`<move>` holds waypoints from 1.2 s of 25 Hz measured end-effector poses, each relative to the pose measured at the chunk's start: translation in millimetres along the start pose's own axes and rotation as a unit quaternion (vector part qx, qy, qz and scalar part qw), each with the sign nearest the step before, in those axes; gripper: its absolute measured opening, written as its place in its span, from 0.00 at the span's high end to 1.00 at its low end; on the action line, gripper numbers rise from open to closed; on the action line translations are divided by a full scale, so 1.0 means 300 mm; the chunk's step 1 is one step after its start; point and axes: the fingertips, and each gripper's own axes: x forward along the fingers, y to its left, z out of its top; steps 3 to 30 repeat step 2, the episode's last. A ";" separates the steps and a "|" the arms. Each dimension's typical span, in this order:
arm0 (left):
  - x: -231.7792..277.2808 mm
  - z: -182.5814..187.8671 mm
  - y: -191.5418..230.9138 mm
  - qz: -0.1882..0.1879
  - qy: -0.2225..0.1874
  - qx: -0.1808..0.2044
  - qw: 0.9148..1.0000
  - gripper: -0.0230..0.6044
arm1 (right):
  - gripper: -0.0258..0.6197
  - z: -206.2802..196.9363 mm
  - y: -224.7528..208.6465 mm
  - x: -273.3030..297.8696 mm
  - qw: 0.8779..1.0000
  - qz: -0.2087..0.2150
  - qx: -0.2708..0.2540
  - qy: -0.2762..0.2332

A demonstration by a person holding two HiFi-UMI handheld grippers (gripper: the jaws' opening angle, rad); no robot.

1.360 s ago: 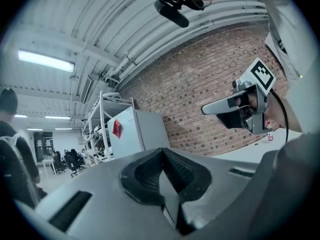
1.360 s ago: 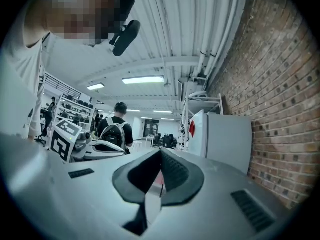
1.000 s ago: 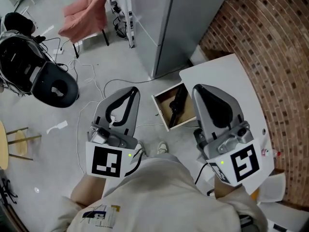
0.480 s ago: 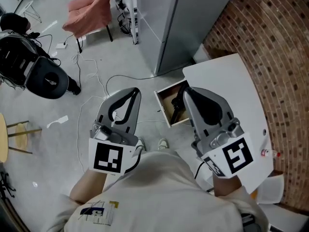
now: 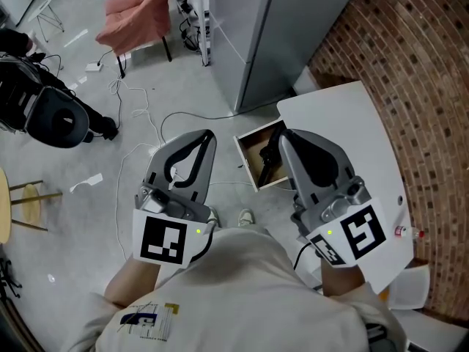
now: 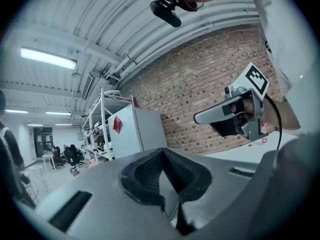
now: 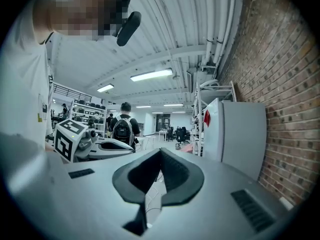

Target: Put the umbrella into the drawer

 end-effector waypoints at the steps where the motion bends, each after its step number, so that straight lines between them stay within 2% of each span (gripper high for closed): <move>1: -0.002 0.002 -0.002 0.000 -0.001 0.000 1.000 0.95 | 0.95 0.000 0.001 -0.003 1.000 0.000 0.000 0.000; 30: -0.003 0.004 -0.003 -0.001 -0.001 -0.001 1.000 0.95 | 0.95 0.001 0.001 -0.006 1.000 -0.001 -0.001 0.000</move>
